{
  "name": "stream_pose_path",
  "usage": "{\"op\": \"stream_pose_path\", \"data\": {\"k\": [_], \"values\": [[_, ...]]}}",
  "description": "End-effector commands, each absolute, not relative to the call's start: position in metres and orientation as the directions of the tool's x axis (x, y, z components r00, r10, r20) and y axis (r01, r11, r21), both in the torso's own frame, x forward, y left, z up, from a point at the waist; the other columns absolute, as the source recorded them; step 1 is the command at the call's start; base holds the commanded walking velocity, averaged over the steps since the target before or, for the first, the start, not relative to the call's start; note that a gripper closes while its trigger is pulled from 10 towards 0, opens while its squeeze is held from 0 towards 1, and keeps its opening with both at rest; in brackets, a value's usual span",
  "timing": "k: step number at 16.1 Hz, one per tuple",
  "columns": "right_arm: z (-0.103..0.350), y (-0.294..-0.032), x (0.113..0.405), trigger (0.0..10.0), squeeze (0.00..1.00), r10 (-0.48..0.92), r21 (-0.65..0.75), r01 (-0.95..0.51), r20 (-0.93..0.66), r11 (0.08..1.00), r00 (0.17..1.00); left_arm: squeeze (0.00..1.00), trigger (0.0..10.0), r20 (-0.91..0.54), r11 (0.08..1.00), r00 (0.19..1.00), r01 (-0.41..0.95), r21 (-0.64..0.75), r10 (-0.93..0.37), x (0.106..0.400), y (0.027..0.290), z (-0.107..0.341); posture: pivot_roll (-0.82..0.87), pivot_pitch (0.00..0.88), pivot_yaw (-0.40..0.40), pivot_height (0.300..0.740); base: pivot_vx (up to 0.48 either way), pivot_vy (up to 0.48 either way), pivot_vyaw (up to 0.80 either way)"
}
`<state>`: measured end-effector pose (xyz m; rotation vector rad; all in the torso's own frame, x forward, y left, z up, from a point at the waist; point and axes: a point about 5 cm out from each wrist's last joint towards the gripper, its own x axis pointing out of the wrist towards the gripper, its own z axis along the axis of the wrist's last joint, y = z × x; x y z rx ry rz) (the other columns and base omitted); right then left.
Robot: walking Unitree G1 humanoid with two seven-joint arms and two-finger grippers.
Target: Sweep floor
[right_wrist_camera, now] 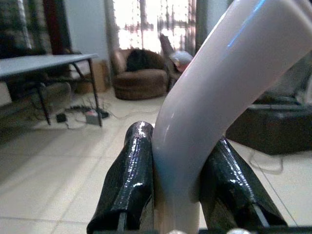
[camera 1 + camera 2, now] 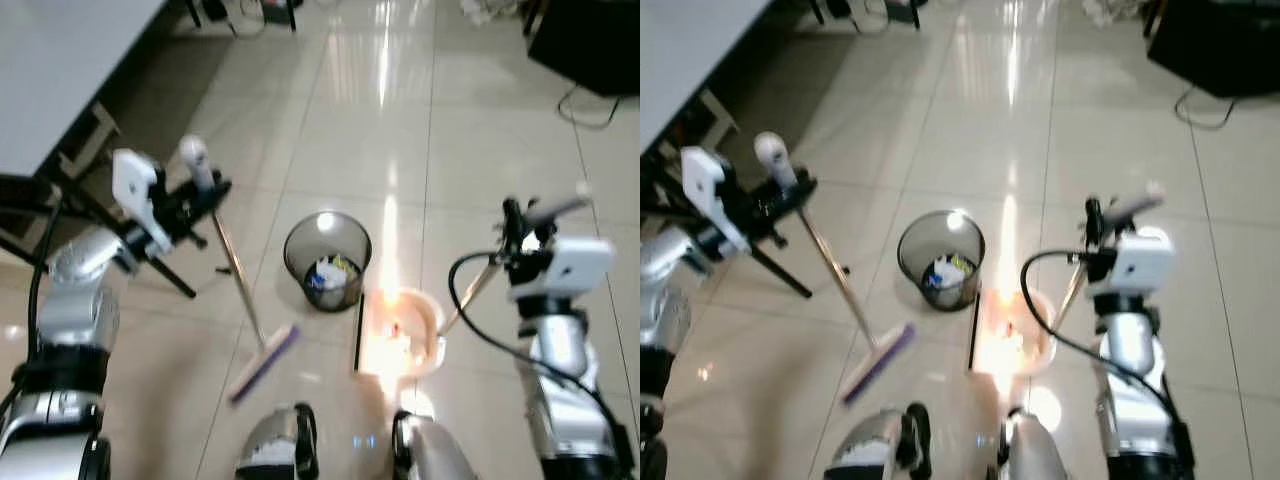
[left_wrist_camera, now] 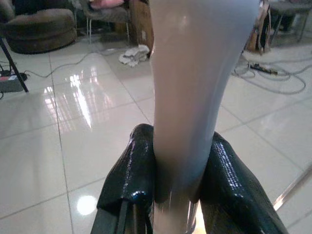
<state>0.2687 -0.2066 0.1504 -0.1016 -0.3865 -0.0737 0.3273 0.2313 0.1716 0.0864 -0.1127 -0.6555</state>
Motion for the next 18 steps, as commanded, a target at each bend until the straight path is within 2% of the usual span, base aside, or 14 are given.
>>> {"op": "stream_pose_path", "data": {"k": [1, 5, 11, 14, 18], "values": [[0.168, -0.209, 0.262, 10.0, 0.0, -0.051, -0.057, 0.083, 0.427, 0.995, 0.903, 0.0, 10.0, 0.069, 0.818, 0.82, 0.553, 0.155, -0.568, 0.324, 0.242, 0.169, 0.02, 0.118, 0.121, 0.74, 0.0, 0.0, 0.0], [0.207, -0.23, 0.245, 10.0, 0.0, -0.078, -0.02, 0.098, 0.458, 0.995, 0.886, 0.0, 10.0, 0.063, 0.897, 0.903, 0.411, 0.165, -0.425, 0.321, 0.25, 0.152, 0.0, 0.116, 0.127, 0.74, 0.0, 0.0, 0.0], [0.257, -0.257, 0.223, 10.0, 0.0, -0.136, 0.004, 0.156, 0.51, 0.988, 0.849, 0.0, 10.0, 0.088, 0.94, 0.941, 0.315, 0.133, -0.328, 0.311, 0.243, 0.136, -0.02, 0.113, 0.121, 0.74, 0.0, 0.0, 0.0], [0.278, -0.265, 0.224, 10.0, 0.0, -0.172, 0.047, 0.177, 0.564, 0.983, 0.808, 0.0, 10.0, 0.105, 0.953, 0.95, 0.283, 0.11, -0.294, 0.307, 0.24, 0.134, -0.02, 0.113, 0.122, 0.74, 0.0, 0.0, 0.0], [0.3, -0.265, 0.241, 10.0, 0.0, -0.162, 0.064, 0.157, 0.621, 0.986, 0.767, 0.0, 10.0, 0.142, 0.964, 0.955, 0.25, 0.086, -0.26, 0.304, 0.229, 0.134, -0.01, 0.114, 0.113, 0.74, 0.0, 0.0, 0.0]]}}
